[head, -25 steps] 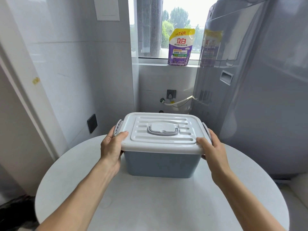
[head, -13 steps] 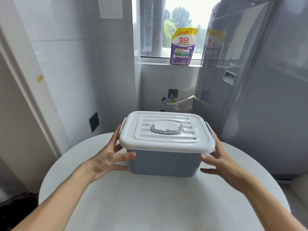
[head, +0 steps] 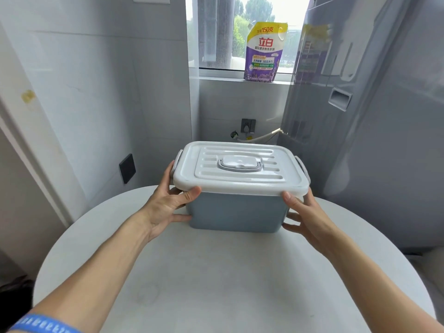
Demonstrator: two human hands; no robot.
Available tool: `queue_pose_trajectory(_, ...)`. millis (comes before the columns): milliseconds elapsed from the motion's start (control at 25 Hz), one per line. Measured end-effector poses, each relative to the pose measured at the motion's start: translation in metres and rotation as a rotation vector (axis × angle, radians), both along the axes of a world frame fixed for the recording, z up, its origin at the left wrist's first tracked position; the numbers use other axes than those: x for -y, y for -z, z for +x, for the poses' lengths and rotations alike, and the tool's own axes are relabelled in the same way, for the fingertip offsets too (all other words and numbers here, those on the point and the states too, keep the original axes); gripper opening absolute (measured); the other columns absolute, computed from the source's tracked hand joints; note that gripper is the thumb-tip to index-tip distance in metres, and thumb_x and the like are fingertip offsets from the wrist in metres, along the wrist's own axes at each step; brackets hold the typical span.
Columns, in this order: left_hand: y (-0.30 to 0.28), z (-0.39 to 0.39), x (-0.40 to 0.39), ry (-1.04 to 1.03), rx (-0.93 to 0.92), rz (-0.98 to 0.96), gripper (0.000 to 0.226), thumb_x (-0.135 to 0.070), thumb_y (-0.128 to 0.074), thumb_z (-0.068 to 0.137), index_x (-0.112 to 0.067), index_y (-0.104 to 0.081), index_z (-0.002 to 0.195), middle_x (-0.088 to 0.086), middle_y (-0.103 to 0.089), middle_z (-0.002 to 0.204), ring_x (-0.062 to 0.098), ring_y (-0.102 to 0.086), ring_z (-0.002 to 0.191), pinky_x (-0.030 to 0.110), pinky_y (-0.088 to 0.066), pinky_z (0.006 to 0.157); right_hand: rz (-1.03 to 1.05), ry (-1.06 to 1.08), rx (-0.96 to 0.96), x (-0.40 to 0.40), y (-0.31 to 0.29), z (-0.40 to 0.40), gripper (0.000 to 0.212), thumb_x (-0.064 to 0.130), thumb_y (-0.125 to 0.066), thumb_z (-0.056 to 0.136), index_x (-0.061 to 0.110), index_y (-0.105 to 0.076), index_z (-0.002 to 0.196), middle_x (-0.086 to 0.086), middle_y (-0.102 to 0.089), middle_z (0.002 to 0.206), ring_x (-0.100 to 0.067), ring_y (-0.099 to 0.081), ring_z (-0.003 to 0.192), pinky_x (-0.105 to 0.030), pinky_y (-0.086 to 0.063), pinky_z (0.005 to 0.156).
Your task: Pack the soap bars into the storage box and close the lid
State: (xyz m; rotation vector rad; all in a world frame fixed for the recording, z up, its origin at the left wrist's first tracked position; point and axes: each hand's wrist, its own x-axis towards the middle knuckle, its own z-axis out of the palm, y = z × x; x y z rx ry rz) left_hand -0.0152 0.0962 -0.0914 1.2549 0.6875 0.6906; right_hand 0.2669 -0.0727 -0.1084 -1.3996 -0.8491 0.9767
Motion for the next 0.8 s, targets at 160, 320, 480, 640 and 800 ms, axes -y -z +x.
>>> queue_pose_trajectory(160,0.0,0.019,-0.018,-0.009,0.025,0.008,0.089,-0.028,-0.083,0.073,-0.063,-0.03,0.137,-0.017,-0.057,0.137,0.027,-0.055,0.125,0.068,-0.045,0.093,0.018,0.047,-0.047,-0.021,0.001,0.006,0.071,0.067,-0.082,0.057,0.066,-0.046,0.119,0.03,-0.068,0.112,-0.02,-0.059,0.117,-0.051,-0.048,0.096)
queue_pose_trajectory(320,0.0,0.025,-0.026,-0.003,0.01,0.009,0.085,-0.032,-0.085,0.071,-0.065,-0.035,0.133,-0.02,-0.059,0.135,0.026,-0.056,0.124,0.066,-0.046,0.092,0.017,0.058,-0.048,-0.03,0.001,0.008,0.066,0.068,-0.079,0.059,0.069,-0.047,0.117,0.032,-0.066,0.111,-0.017,-0.057,0.117,-0.053,-0.046,0.098)
queue_pose_trajectory(480,0.002,0.025,-0.026,-0.022,0.0,0.037,0.084,-0.037,-0.086,0.068,-0.068,-0.037,0.129,-0.021,-0.06,0.133,0.025,-0.057,0.122,0.063,-0.05,0.09,0.025,0.051,-0.029,-0.029,0.005,0.01,0.07,0.068,-0.077,0.063,0.065,-0.044,0.125,0.036,-0.066,0.11,-0.017,-0.058,0.118,-0.053,-0.047,0.098)
queue_pose_trajectory(640,-0.001,0.016,-0.019,-0.005,-0.063,0.08,0.087,-0.046,-0.089,0.061,-0.069,-0.037,0.128,-0.019,-0.065,0.126,0.025,-0.064,0.115,0.05,-0.057,0.084,0.0,0.018,-0.011,-0.023,0.005,0.009,0.067,0.071,-0.075,0.063,0.067,-0.045,0.123,0.039,-0.065,0.108,-0.015,-0.058,0.116,-0.051,-0.048,0.095)
queue_pose_trajectory(800,-0.018,0.007,-0.011,-0.131,-0.12,0.08,0.098,-0.067,-0.077,0.061,-0.055,-0.027,0.143,-0.013,-0.049,0.144,0.029,-0.049,0.127,0.056,-0.04,0.102,-0.009,0.051,-0.001,-0.014,-0.012,0.009,0.078,0.078,-0.07,0.059,0.062,-0.041,0.129,0.028,-0.052,0.135,-0.021,-0.045,0.129,-0.055,-0.033,0.108)
